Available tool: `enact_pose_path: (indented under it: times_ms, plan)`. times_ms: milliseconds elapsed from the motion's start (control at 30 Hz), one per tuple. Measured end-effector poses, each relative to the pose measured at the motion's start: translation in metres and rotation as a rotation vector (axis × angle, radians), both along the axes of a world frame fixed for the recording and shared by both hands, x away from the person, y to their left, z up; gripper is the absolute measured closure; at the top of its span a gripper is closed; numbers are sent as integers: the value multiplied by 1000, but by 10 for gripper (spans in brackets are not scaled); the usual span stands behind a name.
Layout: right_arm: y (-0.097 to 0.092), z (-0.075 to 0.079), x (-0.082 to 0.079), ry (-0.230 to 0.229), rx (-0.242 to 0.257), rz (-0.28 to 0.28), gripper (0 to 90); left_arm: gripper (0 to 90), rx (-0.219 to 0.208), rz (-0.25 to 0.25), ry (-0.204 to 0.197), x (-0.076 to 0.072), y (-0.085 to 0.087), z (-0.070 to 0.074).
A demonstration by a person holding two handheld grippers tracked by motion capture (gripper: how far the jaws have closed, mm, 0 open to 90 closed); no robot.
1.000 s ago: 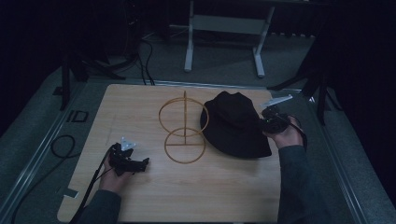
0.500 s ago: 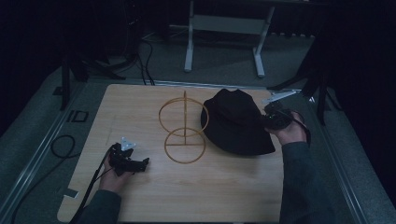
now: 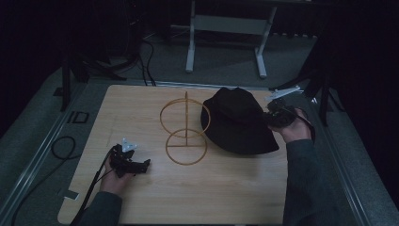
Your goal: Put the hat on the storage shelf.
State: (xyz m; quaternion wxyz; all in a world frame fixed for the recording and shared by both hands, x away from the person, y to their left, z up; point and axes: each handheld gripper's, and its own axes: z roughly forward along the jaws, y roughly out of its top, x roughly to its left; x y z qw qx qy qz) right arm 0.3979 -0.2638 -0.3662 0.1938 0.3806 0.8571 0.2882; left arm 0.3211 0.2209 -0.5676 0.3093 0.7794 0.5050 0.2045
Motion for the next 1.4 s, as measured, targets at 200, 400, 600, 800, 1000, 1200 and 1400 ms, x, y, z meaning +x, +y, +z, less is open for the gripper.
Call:
enact_pose_path:
  times_ms: [200, 400, 600, 800, 1000, 1200, 1400]
  plan:
    - [0, 4, 0, -1, 3, 7, 876, 3, 0, 1, 0, 0, 0, 0]
    - [-2, 11, 1, -7, 6, 20, 876, 3, -2, 2, -1, 0, 0, 0]
    - [-4, 16, 1, -17, 16, 20, 876, 3, -2, 1, 0, 0, 0, 0]
    - [-7, 22, 0, -26, 25, 14, 876, 3, -3, 1, 0, 0, 0, 0]
    - [-9, 27, -1, -32, 27, 20, 876, 3, -3, 1, 1, 0, 0, 0]
    - [-12, 32, -1, -37, 32, 20, 876, 3, -3, 1, 0, 0, 0, 0]
    - [-13, 39, -1, -40, 30, 27, 876, 3, -2, 1, 1, 0, 0, 0]
